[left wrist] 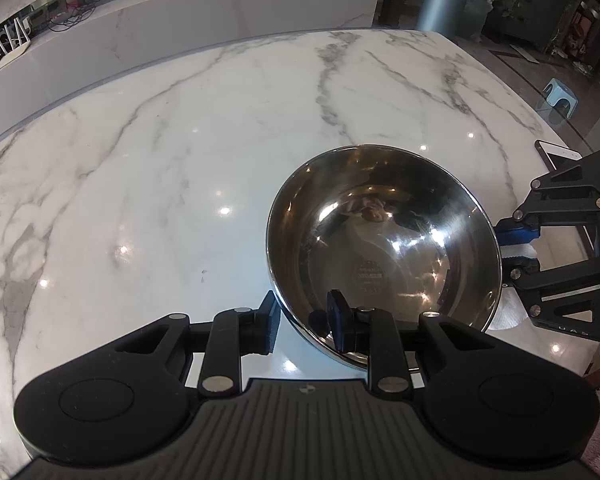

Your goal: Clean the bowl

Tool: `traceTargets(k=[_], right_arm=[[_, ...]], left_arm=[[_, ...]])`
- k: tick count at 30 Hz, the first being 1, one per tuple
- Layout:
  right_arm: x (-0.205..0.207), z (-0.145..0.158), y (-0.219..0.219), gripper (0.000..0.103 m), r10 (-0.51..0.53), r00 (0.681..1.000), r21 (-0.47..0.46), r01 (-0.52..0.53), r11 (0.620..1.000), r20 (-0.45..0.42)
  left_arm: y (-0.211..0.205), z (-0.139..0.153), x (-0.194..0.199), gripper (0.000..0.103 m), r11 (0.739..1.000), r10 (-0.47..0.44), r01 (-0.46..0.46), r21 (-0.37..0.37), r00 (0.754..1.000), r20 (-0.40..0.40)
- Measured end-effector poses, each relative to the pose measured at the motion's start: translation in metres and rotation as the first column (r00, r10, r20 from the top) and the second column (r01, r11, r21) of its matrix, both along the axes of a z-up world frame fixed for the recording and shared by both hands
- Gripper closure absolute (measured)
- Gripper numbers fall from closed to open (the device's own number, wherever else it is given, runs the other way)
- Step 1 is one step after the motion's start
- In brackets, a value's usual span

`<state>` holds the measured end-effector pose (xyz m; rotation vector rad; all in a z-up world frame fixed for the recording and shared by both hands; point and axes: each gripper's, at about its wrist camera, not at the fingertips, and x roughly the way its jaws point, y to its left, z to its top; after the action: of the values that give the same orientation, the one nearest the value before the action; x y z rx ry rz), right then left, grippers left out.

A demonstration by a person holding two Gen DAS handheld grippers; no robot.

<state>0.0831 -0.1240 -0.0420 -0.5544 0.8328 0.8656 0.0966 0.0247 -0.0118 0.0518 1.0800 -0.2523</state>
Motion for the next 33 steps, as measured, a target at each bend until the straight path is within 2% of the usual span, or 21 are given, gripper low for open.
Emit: traceTargets(k=[3, 6, 8, 12, 18, 21, 25, 30, 33], right_arm=[[0.000, -0.002, -0.001, 0.068, -0.009, 1.000, -0.009, 0.009, 1.000, -0.002], [-0.001, -0.004, -0.001, 0.067, -0.009, 1.000, -0.016, 0.009, 1.000, -0.010], [-0.001, -0.006, -0.001, 0.067, -0.005, 1.000, -0.018, 0.005, 1.000, -0.024], [0.000, -0.008, 0.000, 0.077, -0.015, 0.999, -0.018, 0.015, 1.000, -0.040], [0.002, -0.006, -0.002, 0.086, -0.041, 0.998, -0.016, 0.040, 0.999, -0.049], [0.002, -0.001, -0.005, 0.087, -0.044, 0.999, 0.001, 0.044, 0.999, -0.024], [0.004, 0.013, -0.017, 0.087, -0.059, 0.998, 0.054, 0.059, 0.997, -0.004], [0.004, 0.030, -0.034, 0.087, -0.055, 0.998, 0.155, 0.055, 0.986, -0.009], [0.001, 0.030, -0.031, 0.087, -0.039, 0.999, 0.132, 0.039, 0.991, -0.006]], left_arm=[[0.000, 0.001, 0.000, 0.079, 1.000, 0.006, -0.006, -0.004, 1.000, -0.004], [0.000, 0.002, -0.001, 0.079, 1.000, 0.013, -0.013, -0.011, 1.000, -0.003], [0.001, 0.001, -0.001, 0.077, 1.000, 0.024, -0.024, -0.019, 1.000, -0.015], [0.000, 0.002, -0.004, 0.072, 0.999, 0.032, -0.033, -0.042, 0.999, -0.042], [-0.005, 0.001, -0.006, 0.072, 1.000, -0.006, 0.006, -0.003, 1.000, -0.021], [-0.004, 0.000, -0.004, 0.077, 1.000, -0.012, 0.012, 0.008, 1.000, -0.004], [-0.003, 0.002, -0.004, 0.079, 0.999, -0.031, 0.030, 0.027, 0.999, 0.031], [-0.006, 0.001, -0.003, 0.081, 0.998, -0.049, 0.047, 0.051, 0.998, 0.034], [-0.008, 0.001, -0.004, 0.081, 0.997, -0.056, 0.054, 0.056, 0.998, 0.039]])
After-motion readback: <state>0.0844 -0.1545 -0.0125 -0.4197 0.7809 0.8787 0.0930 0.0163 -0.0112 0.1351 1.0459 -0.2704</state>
